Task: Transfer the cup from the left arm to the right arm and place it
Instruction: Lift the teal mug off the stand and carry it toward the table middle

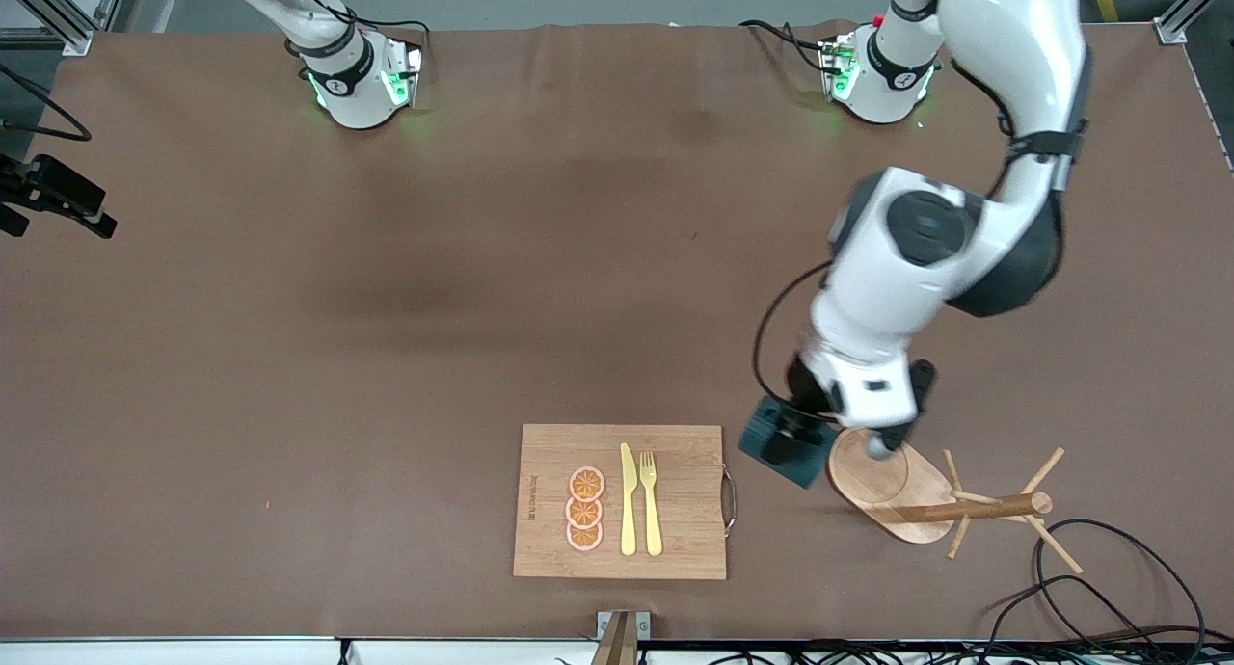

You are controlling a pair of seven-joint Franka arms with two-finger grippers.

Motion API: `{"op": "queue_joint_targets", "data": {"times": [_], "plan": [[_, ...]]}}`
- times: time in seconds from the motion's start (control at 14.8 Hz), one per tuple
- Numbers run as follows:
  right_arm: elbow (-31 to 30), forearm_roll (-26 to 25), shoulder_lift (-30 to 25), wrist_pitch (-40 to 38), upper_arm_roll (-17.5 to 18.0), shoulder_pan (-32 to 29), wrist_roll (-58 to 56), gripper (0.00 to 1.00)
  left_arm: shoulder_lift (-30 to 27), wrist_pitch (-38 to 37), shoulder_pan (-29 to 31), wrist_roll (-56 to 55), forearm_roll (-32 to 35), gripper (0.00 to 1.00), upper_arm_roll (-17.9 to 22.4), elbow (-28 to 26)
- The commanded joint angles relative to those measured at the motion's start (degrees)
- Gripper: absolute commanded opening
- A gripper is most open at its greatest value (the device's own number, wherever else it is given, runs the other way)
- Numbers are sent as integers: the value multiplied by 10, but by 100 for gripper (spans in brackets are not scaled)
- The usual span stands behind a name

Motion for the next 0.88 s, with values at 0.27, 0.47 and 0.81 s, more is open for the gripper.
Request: {"op": "queue_joint_targets", "data": {"times": [0.27, 0.47, 0.81], "plan": [[-7, -4, -5, 1, 3, -6, -6, 100, 65, 3, -160, -144, 284, 77, 11, -3], [-7, -4, -5, 1, 3, -6, -5, 100, 105, 2, -218, -209, 414, 77, 15, -4], [-5, -1, 2, -1, 2, -10, -7, 100, 162, -93, -307, -315, 564, 77, 15, -9]]}}
